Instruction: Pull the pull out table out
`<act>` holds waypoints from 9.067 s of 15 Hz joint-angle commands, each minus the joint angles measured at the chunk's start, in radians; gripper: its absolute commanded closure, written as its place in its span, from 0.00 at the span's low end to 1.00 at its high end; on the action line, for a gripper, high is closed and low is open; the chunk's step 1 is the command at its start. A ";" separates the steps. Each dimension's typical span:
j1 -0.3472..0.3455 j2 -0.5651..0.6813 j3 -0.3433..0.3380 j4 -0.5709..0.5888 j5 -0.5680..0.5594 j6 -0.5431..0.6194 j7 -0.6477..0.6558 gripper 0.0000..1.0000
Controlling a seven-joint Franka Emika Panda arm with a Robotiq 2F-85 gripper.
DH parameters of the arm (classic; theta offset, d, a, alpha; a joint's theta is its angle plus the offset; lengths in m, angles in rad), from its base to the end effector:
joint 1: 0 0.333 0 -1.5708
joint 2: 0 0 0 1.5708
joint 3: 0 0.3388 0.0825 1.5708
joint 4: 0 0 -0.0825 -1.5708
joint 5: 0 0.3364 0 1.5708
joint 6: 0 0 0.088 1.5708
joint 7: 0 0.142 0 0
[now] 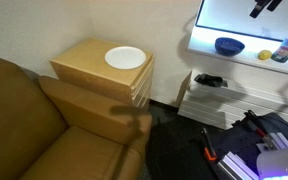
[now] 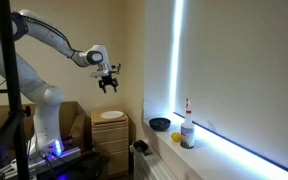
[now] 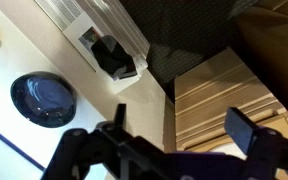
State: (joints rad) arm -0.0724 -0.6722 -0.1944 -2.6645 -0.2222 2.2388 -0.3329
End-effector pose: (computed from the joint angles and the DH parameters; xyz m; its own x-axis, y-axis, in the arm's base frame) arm 0.3017 -0.0987 0.4667 0.9557 0.2193 0.1964 0.1908 -0.9695 0.1541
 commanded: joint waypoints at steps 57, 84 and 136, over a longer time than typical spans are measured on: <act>-0.012 1.571 0.466 0.819 1.099 0.549 0.107 0.00; -0.036 1.611 0.533 0.837 1.140 0.738 0.091 0.00; 0.180 1.443 0.126 0.404 0.992 0.760 0.478 0.00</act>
State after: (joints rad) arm 0.0680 0.7403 0.0090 -2.1911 0.8664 3.0376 0.0287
